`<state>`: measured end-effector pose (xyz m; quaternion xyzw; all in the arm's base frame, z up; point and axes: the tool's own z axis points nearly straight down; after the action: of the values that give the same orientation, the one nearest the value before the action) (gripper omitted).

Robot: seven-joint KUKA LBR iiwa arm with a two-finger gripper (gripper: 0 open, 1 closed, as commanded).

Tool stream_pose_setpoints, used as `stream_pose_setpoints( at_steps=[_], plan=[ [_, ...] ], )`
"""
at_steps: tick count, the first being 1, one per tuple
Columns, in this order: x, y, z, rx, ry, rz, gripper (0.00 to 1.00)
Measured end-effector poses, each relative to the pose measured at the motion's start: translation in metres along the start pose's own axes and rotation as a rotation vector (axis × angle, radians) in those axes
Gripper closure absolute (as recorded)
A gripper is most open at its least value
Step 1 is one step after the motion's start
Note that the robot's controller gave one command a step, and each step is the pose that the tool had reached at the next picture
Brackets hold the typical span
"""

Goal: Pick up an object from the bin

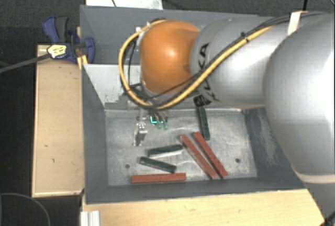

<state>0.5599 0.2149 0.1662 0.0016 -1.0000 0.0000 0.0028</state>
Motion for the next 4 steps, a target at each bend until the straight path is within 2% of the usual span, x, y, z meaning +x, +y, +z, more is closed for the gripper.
stream_pose_setpoints(
  at_steps=[1,2,3,4],
  plan=[
    [-0.002,-0.001,-0.004,-0.002,-0.008,0.005,0.00],
    [0.003,-0.016,0.011,-0.004,-0.012,-0.054,0.00],
    [0.028,-0.039,0.085,0.000,-0.006,-0.172,1.00],
    [0.028,-0.039,0.085,0.000,-0.006,-0.167,0.00]
  ],
)
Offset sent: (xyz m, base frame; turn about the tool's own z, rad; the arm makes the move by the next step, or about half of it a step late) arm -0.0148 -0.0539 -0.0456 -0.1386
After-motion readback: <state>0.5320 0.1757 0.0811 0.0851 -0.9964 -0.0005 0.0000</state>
